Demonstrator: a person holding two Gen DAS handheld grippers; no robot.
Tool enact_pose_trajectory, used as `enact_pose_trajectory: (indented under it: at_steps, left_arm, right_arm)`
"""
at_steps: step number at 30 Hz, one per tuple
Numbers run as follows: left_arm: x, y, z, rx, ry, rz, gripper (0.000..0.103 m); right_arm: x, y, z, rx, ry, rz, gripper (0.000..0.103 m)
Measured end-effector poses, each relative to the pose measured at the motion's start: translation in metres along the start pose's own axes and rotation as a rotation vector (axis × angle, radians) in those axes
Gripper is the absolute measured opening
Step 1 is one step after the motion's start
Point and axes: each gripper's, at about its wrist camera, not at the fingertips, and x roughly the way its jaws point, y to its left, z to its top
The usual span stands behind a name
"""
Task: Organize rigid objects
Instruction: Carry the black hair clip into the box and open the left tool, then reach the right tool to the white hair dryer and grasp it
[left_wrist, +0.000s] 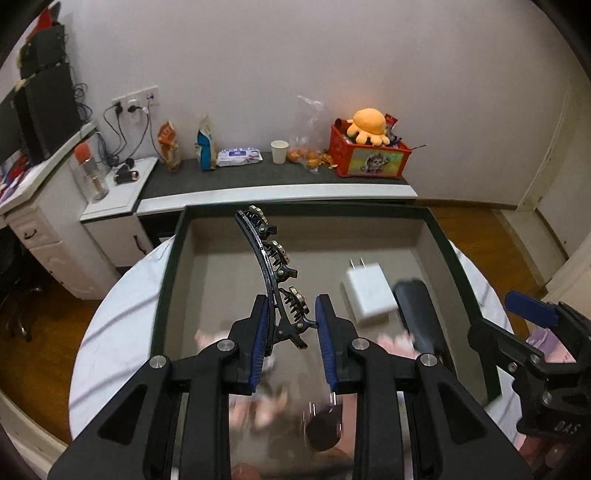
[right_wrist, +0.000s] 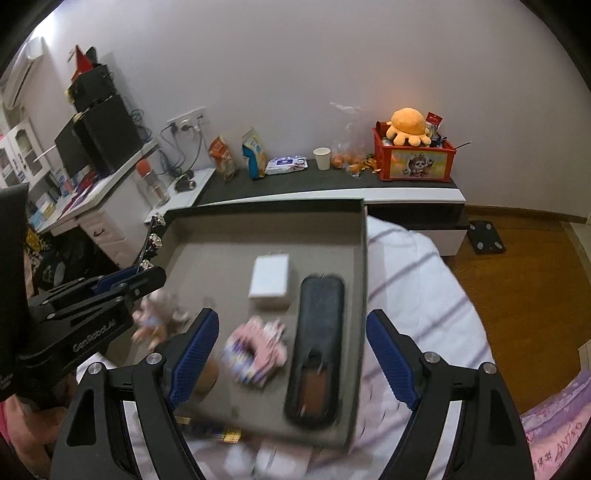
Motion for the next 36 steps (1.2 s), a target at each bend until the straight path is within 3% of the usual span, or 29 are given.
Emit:
enact_pose_trajectory:
  at_steps: [7, 11, 13, 15, 17, 18, 28, 36]
  left_arm:
    - [0.064, -0.009, 0.012, 0.017, 0.109, 0.008, 0.026]
    - [0.069, -0.014, 0.016, 0.037, 0.124, 0.022, 0.030]
    - [0.070, -0.017, 0.015, 0.040, 0.136, 0.024, 0.042]
    - [0.069, -0.019, 0.016, 0.048, 0.136, 0.034, 0.076]
    - [0.061, -0.019, 0.017, 0.048, 0.116, 0.043, 0.097]
    - [0.058, -0.019, 0.018, 0.049, 0.108, 0.046, 0.102]
    - [-0.022, -0.016, 0.003, 0.038, -0.013, 0.067, 0.103]
    - [-0.098, -0.004, -0.049, 0.007, -0.066, 0.076, 0.103]
  right_arm:
    - [0.036, -0.017, 0.010, 0.019, 0.041, 0.001, 0.083]
    - [0.045, -0.022, 0.009, 0.024, 0.057, 0.007, 0.083]
    - [0.046, -0.022, 0.008, 0.029, 0.058, 0.010, 0.083]
    - [0.045, -0.022, 0.008, 0.031, 0.059, 0.013, 0.083]
    - [0.042, -0.022, 0.008, 0.031, 0.056, 0.010, 0.083]
    - [0.039, -0.021, 0.007, 0.031, 0.052, 0.008, 0.084]
    - [-0.014, -0.005, -0.009, 0.017, -0.007, -0.012, 0.083]
    - [-0.060, 0.014, -0.048, 0.010, -0.025, -0.017, 0.083]
